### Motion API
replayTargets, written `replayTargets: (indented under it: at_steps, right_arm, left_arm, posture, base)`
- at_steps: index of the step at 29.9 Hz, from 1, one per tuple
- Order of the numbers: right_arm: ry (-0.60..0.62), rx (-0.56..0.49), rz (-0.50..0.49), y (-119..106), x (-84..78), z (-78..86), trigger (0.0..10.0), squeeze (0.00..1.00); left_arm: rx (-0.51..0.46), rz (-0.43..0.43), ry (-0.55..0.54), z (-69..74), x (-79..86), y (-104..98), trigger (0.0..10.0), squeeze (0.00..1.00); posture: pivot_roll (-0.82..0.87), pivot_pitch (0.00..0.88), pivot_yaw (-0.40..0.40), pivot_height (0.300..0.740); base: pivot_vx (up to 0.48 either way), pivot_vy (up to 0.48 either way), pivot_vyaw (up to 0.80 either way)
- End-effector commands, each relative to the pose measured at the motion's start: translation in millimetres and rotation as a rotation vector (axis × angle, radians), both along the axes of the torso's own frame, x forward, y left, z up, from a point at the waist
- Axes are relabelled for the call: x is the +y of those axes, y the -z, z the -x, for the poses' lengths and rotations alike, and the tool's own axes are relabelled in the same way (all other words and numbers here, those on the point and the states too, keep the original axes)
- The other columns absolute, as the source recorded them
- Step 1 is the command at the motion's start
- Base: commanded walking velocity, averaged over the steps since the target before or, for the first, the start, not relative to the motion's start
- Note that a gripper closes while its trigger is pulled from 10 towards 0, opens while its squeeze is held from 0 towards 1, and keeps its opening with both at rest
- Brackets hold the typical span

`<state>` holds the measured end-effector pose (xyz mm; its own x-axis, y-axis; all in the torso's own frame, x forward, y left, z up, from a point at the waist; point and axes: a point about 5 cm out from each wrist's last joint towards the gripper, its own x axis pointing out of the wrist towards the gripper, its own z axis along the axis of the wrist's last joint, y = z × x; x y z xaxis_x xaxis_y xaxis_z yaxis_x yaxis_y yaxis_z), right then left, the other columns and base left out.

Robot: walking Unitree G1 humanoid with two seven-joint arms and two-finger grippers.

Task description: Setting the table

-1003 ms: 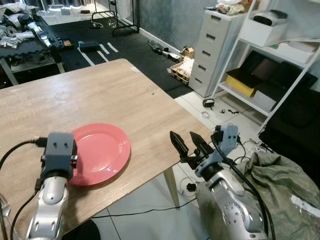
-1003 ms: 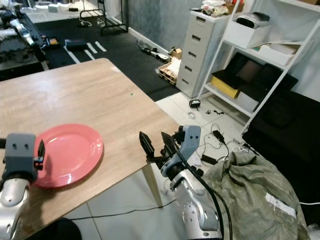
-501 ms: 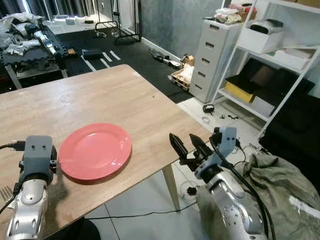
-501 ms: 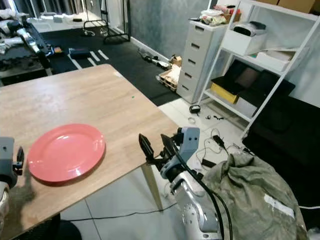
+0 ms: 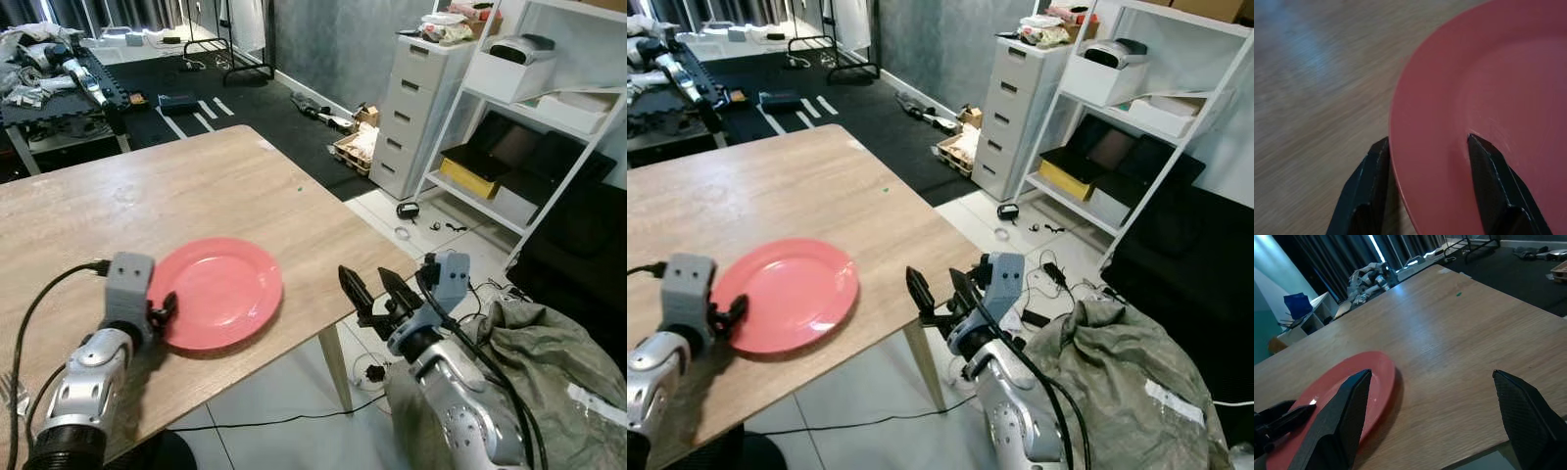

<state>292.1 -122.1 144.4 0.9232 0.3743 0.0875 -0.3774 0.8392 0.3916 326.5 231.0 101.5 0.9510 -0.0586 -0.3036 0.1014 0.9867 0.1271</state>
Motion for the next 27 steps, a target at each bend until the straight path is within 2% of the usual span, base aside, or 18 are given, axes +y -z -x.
replayTargets:
  at_steps: [1, 2, 3, 8, 10, 13, 14, 15, 16, 17, 20, 27]
  right_arm:
    - [0.008, 0.011, 0.015, 0, -0.7, -1.4, 10.0, 0.0]
    - [0.008, 0.011, 0.015, 0, -0.7, -1.4, 10.0, 0.0]
    - [0.014, 0.007, 0.022, -1, -1.7, -4.5, 10.0, 0.0]
    - [0.019, 0.005, 0.028, -2, -2.3, -7.4, 10.0, 0.0]
    - [0.017, 0.007, 0.034, -2, -1.2, -9.0, 10.0, 0.0]
    - [0.01, 0.012, 0.04, 0, 0.9, -9.5, 10.0, 0.0]
    - [0.007, 0.015, 0.041, 0, 1.6, -9.7, 10.0, 0.0]
    - [0.01, 0.019, 0.043, 2, 1.7, -10.9, 10.0, 0.0]
    - [0.01, 0.019, 0.043, 2, 1.7, -10.9, 10.0, 0.0]
    - [0.038, 0.024, 0.054, 5, -0.3, -13.9, 10.0, 0.0]
    - [0.109, 0.018, 0.082, 8, -6.2, -19.9, 10.0, 0.0]
    - [0.186, 0.001, 0.084, 7, -13.6, -27.8, 10.0, 0.0]
  left_arm:
    - [0.14, -0.01, 0.087, 3.3, -20.6, 26, 10.0, 0.0]
    - [0.14, -0.01, 0.087, 3.3, -20.6, 26, 10.0, 0.0]
    - [0.155, -0.021, 0.142, -3.1, -34.8, 26, 10.0, 0.0]
    - [0.152, -0.023, 0.189, -8.5, -46.6, 25, 10.0, 0.0]
    - [0.138, -0.01, 0.209, -15.7, -56.2, 22, 10.0, 0.0]
    - [0.126, -0.002, 0.211, -20.0, -59.3, 19, 10.0, 0.0]
    - [0.106, 0.004, 0.226, -20.4, -60.0, 16, 10.0, 0.0]
    - [0.021, 0.01, 0.286, -20.5, -61.7, 6, 10.0, 0.0]
    - [0.021, 0.01, 0.286, -20.5, -61.7, 6, 10.0, 0.0]
    - [-0.08, 0.008, 0.328, -20.9, -60.8, -8, 10.0, 0.0]
    - [-0.25, 0.007, 0.352, -19.8, -53.2, -38, 10.0, 0.0]
    - [-0.35, -0.07, 0.355, -15.5, -34.0, -66, 10.0, 0.0]
  posture:
    - [-0.04, 0.035, 0.065, 0.74]
    - [-0.04, 0.035, 0.065, 0.74]
    - [-0.04, 0.038, 0.071, 0.74]
    - [-0.05, 0.039, 0.073, 0.74]
    - [-0.05, 0.042, 0.071, 0.74]
    - [-0.06, 0.044, 0.072, 0.74]
    - [-0.05, 0.047, 0.07, 0.74]
    - [-0.04, 0.054, 0.069, 0.74]
    - [-0.04, 0.054, 0.069, 0.74]
    - [-0.04, 0.068, 0.073, 0.74]
    - [-0.03, 0.082, 0.083, 0.74]
    - [-0.01, 0.098, 0.102, 0.74]
  base:
    - [0.0, 0.0, 0.0]
    - [0.0, 0.0, 0.0]
    - [0.0, 0.0, 0.0]
    - [0.0, 0.0, 0.0]
    - [0.0, 0.0, 0.0]
    - [0.0, 0.0, 0.0]
    - [0.0, 0.0, 0.0]
    - [0.0, 0.0, 0.0]
    - [0.0, 0.0, 0.0]
    - [0.0, 0.0, 0.0]
    - [0.0, 0.0, 0.0]
    - [0.0, 0.0, 0.0]
